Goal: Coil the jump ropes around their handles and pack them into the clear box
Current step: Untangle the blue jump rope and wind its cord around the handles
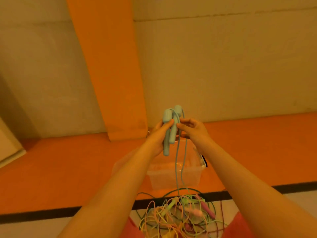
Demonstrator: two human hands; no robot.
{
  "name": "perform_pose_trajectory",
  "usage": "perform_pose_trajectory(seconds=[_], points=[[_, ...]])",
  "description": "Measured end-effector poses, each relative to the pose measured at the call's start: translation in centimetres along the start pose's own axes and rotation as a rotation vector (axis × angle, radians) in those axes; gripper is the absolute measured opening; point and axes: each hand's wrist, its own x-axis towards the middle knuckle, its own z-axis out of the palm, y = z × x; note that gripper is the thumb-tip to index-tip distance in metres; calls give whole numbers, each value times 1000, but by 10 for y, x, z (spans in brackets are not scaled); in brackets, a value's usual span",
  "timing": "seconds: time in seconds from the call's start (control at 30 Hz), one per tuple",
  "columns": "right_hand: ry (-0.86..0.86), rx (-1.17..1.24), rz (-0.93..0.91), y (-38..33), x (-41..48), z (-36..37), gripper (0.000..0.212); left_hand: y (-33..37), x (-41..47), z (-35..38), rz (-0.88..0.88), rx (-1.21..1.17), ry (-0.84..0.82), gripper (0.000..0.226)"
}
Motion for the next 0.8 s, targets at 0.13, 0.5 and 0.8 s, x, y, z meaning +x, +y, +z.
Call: perform_pose_trajectory(seconds=[0.13, 0.5, 0.8], points=[[-24, -150, 0, 41, 9, -6, 16, -34, 13, -20, -80, 2, 33, 32], [-35, -184, 117, 127, 27, -15, 20, -103, 30, -60, -283, -15, 25, 37], [180, -349, -53, 141, 54, -33, 15, -111, 39, -71, -359, 96, -280, 49]])
